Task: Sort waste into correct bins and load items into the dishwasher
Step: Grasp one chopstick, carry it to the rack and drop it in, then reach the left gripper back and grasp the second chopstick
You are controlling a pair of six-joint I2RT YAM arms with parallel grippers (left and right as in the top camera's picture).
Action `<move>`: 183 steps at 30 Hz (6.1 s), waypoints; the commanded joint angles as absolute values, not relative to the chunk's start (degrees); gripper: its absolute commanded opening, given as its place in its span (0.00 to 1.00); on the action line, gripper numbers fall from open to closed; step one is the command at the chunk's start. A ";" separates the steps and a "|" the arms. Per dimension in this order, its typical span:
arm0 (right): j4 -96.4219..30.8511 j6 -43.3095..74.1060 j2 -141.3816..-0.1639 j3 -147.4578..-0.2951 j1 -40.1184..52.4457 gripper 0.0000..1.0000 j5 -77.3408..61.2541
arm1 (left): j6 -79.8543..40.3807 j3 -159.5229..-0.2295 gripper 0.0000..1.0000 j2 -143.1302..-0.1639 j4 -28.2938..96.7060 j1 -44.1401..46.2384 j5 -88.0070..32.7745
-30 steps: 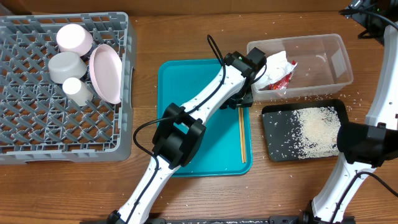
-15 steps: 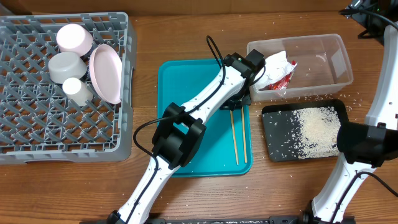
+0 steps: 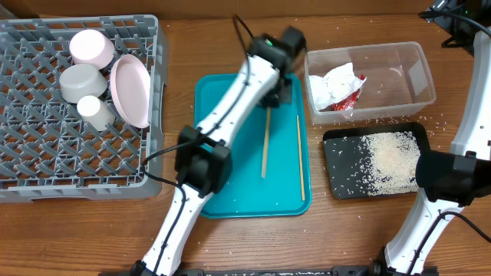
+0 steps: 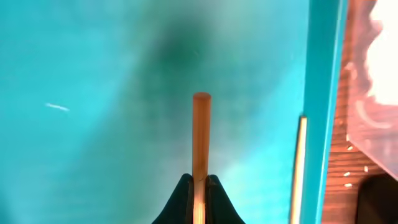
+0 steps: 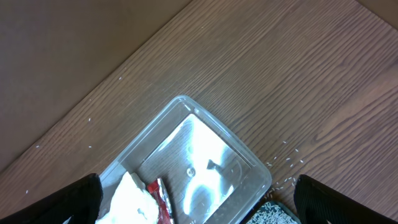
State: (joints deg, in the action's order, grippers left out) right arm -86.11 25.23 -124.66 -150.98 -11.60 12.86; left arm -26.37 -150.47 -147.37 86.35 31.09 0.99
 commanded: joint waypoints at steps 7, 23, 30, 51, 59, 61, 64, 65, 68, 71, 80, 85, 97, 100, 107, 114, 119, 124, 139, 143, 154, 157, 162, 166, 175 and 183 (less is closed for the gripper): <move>-85.78 25.34 -123.83 -152.68 -11.64 1.00 13.26 | -13.08 -172.07 0.04 -147.22 92.97 20.12 14.98; -85.78 25.34 -123.83 -152.68 -11.64 1.00 13.26 | -1.65 -180.05 0.04 -136.59 84.20 2.48 20.01; -85.78 25.34 -123.83 -152.68 -11.64 1.00 13.26 | 3.64 -180.02 0.04 -134.45 80.14 -4.19 22.85; -85.78 25.34 -123.83 -152.68 -11.64 1.00 13.26 | -0.49 -155.24 0.04 -134.72 69.80 -10.37 8.95; -85.76 25.34 -123.83 -152.68 -11.64 1.00 13.26 | -3.44 -153.58 0.85 -134.45 68.29 -10.35 9.15; -85.76 25.34 -123.83 -152.68 -11.64 1.00 13.26 | -3.46 -154.04 0.87 -134.10 68.64 -10.28 9.08; -85.78 25.34 -123.83 -152.68 -11.64 1.00 13.26 | -3.66 -155.04 0.88 -132.64 70.32 -9.85 9.06; -85.76 25.34 -123.83 -152.68 -11.64 1.00 13.26 | -4.29 -155.30 0.88 -131.57 70.91 -9.65 9.06; -85.78 25.34 -123.83 -152.68 -11.64 1.00 13.26 | -6.02 -155.48 0.89 -127.79 71.81 -8.80 8.29; -85.78 25.34 -123.83 -152.68 -11.64 1.00 13.26 | -8.25 -155.48 0.81 -123.26 72.95 -7.70 2.11; -85.76 25.34 -123.83 -152.68 -11.64 1.00 13.26 | -10.59 -154.89 0.62 -120.62 87.20 2.46 -31.77; -85.78 25.34 -123.83 -152.68 -11.64 1.00 13.26 | -17.74 -153.71 0.59 -127.42 93.78 13.23 -23.27; -85.76 25.34 -123.83 -152.68 -11.64 1.00 13.26 | -31.16 -153.47 0.48 -147.85 90.72 32.73 -12.03; -85.78 25.34 -123.83 -152.68 -11.64 1.00 13.26 | -32.23 -153.47 0.48 -151.57 87.88 35.73 -11.31; -85.76 25.34 -123.83 -152.68 -11.64 1.00 13.26 | -39.29 -153.45 0.47 -155.96 88.29 39.31 -1.08; -85.78 25.34 -123.83 -152.68 -11.64 1.00 13.26 | -39.88 -153.38 0.40 -157.49 88.03 39.57 -0.67; -85.78 25.34 -123.83 -152.68 -11.64 1.00 13.26 | -39.88 -153.36 0.40 -159.00 87.05 39.94 -2.15; -85.78 25.34 -123.83 -152.68 -11.64 1.00 13.26 | -39.86 -153.45 0.36 -159.22 86.00 40.16 -2.74; -85.78 25.34 -123.83 -152.68 -11.64 1.00 13.26 | -34.17 -160.18 0.40 -159.17 91.48 36.27 -13.52; -85.78 25.34 -123.83 -152.68 -11.64 1.00 13.26 | -34.30 -160.03 0.40 -159.22 91.02 36.71 -13.58; -85.78 25.34 -123.83 -152.68 -11.64 1.00 13.26 | -36.95 -156.79 0.41 -159.22 88.64 39.86 -8.78; -85.78 25.34 -123.83 -152.68 -11.64 1.00 13.26 | -37.34 -156.05 0.40 -159.24 88.44 39.83 -8.73; -85.78 25.34 -123.83 -152.68 -11.64 1.00 13.26 | -37.30 -155.70 0.39 -159.24 88.44 39.70 -8.40; -85.78 25.34 -123.83 -152.68 -11.64 1.00 13.26 | -37.26 -155.72 0.38 -159.22 88.77 39.31 -8.60; -85.78 25.34 -123.83 -152.68 -11.64 1.00 13.26 | -37.30 -155.70 0.38 -159.24 89.30 38.79 -7.90; -85.76 25.34 -123.83 -152.68 -11.64 1.00 13.26 | -37.34 -152.94 0.39 -159.24 85.65 40.32 -6.68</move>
